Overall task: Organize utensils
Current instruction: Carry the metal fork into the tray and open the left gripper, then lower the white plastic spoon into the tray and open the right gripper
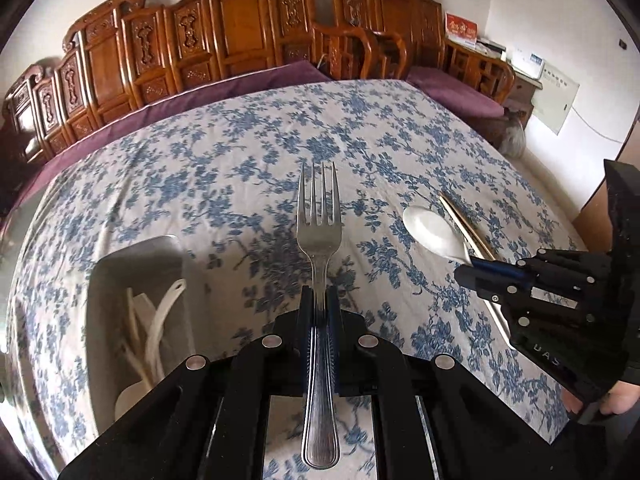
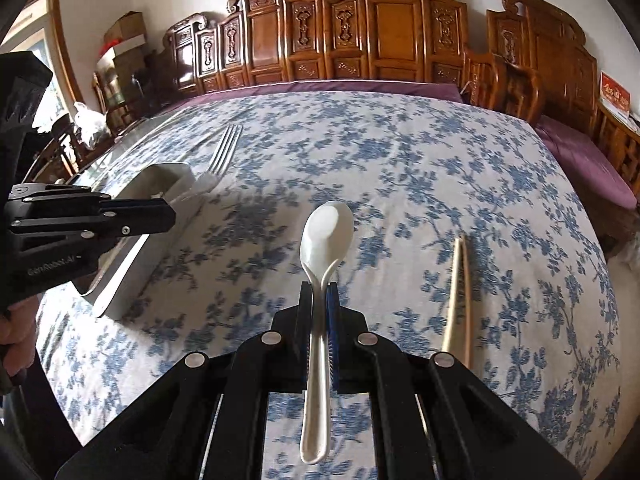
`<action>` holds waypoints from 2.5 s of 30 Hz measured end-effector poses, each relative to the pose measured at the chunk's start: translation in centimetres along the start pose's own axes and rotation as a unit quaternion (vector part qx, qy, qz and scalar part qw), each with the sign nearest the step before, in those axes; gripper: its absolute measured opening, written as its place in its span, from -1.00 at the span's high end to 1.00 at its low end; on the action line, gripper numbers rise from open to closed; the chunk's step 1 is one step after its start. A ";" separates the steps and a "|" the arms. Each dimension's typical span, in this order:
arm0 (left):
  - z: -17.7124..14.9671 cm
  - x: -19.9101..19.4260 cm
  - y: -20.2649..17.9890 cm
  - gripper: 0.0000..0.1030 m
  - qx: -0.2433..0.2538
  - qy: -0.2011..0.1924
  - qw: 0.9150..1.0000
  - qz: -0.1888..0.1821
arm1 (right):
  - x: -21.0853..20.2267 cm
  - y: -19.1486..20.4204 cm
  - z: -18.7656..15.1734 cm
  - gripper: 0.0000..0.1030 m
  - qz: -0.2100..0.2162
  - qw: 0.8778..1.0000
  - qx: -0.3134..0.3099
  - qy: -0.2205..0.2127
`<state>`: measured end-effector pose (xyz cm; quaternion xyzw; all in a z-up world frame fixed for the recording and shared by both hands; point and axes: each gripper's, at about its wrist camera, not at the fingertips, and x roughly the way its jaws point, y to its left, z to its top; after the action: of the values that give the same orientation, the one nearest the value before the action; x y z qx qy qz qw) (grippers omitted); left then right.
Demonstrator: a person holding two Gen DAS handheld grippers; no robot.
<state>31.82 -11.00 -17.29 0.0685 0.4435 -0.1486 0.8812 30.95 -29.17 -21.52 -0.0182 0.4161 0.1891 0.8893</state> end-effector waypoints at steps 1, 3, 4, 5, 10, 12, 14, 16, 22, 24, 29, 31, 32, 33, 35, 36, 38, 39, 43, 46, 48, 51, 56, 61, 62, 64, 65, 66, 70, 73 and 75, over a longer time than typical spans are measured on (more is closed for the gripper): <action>-0.1 -0.3 0.2 0.88 -0.001 -0.002 1.000 0.001 | 0.0 0.3 0.1 0.84 0.001 1.000 -0.001 0.000; -0.4 -0.8 0.8 0.88 -0.001 -0.004 1.000 0.003 | -0.2 1.0 0.2 0.83 0.005 1.000 -0.003 -0.002; -0.5 -0.9 1.0 0.88 0.001 -0.004 1.000 0.005 | -0.1 1.3 0.3 0.84 0.008 1.000 -0.003 -0.002; -0.6 -1.0 1.3 0.88 0.002 -0.003 1.000 0.009 | -0.1 1.6 0.4 0.83 0.010 1.000 -0.002 -0.001; -1.0 -1.8 3.1 0.88 -0.006 -0.005 1.000 0.018 | -0.1 4.5 0.9 0.84 0.025 0.999 -0.020 -0.008; -1.0 -2.1 3.9 0.88 -0.011 -0.006 1.000 0.022 | 0.1 6.2 0.9 0.83 0.034 0.999 -0.034 -0.008; -1.1 -2.4 4.9 0.88 -0.015 -0.007 0.999 0.030 | 0.3 7.4 1.0 0.83 0.038 0.998 -0.044 -0.008; -1.3 -2.6 6.1 0.88 -0.022 -0.006 0.999 0.037 | 0.5 8.5 1.0 0.84 0.043 0.998 -0.050 -0.006; -2.4 -2.3 9.7 0.88 -0.050 0.005 0.998 0.048 | 1.0 10.4 1.3 0.83 0.055 0.997 -0.052 -0.005; -2.8 -1.8 10.8 0.88 -0.055 0.010 0.997 0.055 | 1.1 10.8 1.3 0.83 0.056 0.997 -0.052 -0.004; -3.5 -0.7 12.7 0.88 -0.067 0.020 0.996 0.062 | 1.3 11.6 1.0 0.83 0.048 0.997 -0.053 0.001; -3.7 -0.2 13.2 0.88 -0.069 0.025 0.995 0.065 | 1.4 11.7 0.9 0.83 0.045 0.998 -0.048 0.003; -3.8 0.0 13.3 0.88 -0.067 0.026 0.995 0.065 | 1.5 11.7 0.9 0.83 0.044 0.998 -0.048 0.003; -3.9 0.2 13.4 0.88 -0.066 0.026 0.995 0.066 | 1.5 11.8 0.9 0.83 0.042 0.998 -0.046 0.004; -4.0 0.5 13.8 0.88 -0.067 0.027 0.995 0.066 | 1.6 11.9 0.9 0.83 0.041 0.998 -0.042 0.003; -4.1 0.7 14.0 0.88 -0.069 0.028 0.995 0.065 | 1.6 12.0 1.0 0.83 0.040 0.998 -0.040 0.003; -4.1 1.0 14.4 0.88 -0.073 0.033 0.995 0.065 | 1.7 12.1 1.0 0.83 0.039 0.999 -0.036 0.002; -4.2 1.1 14.6 0.88 -0.075 0.037 0.994 0.065 | 1.7 12.2 1.1 0.83 0.038 0.999 -0.035 0.002; -4.7 0.6 15.0 0.87 -0.087 0.034 0.994 0.058 | 1.8 12.2 1.4 0.83 0.037 0.999 -0.030 0.000; -4.8 -0.3 14.9 0.87 -0.083 0.020 0.994 0.061 | 2.0 12.3 1.6 0.83 0.038 0.999 -0.021 0.000; -4.8 -1.0 14.8 0.87 -0.081 0.009 0.995 0.063 | 2.1 12.3 1.9 0.83 0.040 0.999 -0.017 -0.002; -4.7 -2.1 14.9 0.87 -0.088 -0.010 0.994 0.065 | 2.3 12.5 2.2 0.83 0.043 0.999 -0.012 -0.004; -5.1 -3.2 15.0 0.87 -0.104 -0.036 0.992 0.058 | 2.6 13.0 3.2 0.83 0.051 0.999 -0.007 -0.005; -5.8 -3.7 16.0 0.87 -0.112 -0.048 0.990 0.064 | 2.8 14.3 4.2 0.83 0.064 0.998 -0.010 -0.006; -5.9 -3.9 16.3 0.87 -0.112 -0.049 0.990 0.063 | 3.0 14.7 4.4 0.83 0.067 0.998 -0.011 -0.006; -6.1 -4.4 16.9 0.87 -0.115 -0.053 0.990 0.063 | 3.3 15.6 4.8 0.83 0.071 0.997 -0.016 -0.006; -6.1 -4.6 17.2 0.85 -0.116 -0.055 0.990 0.064 | 3.6 16.1 5.1 0.83 0.074 0.997 -0.018 -0.006; -6.2 -4.8 17.6 0.78 -0.117 -0.057 0.989 0.066 | 3.8 16.5 5.3 0.83 0.076 0.997 -0.019 -0.006; -6.3 -6.1 18.8 0.52 -0.121 -0.068 0.987 0.080 | 5.3 18.8 6.2 0.83 0.087 0.996 -0.022 0.001; -6.2 -7.4 20.1 0.35 -0.136 -0.082 0.983 0.090 | 6.3 20.2 6.6 0.83 0.091 0.996 -0.026 0.006; -6.2 -8.1 20.8 0.22 -0.141 -0.089 0.981 0.097 | 7.2 21.0 6.8 0.83 0.090 0.996 -0.024 0.011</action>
<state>29.29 11.86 -14.72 -0.0269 0.3705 -0.0039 0.9284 32.73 -6.06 -19.86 -0.0044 0.4208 0.2784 0.8634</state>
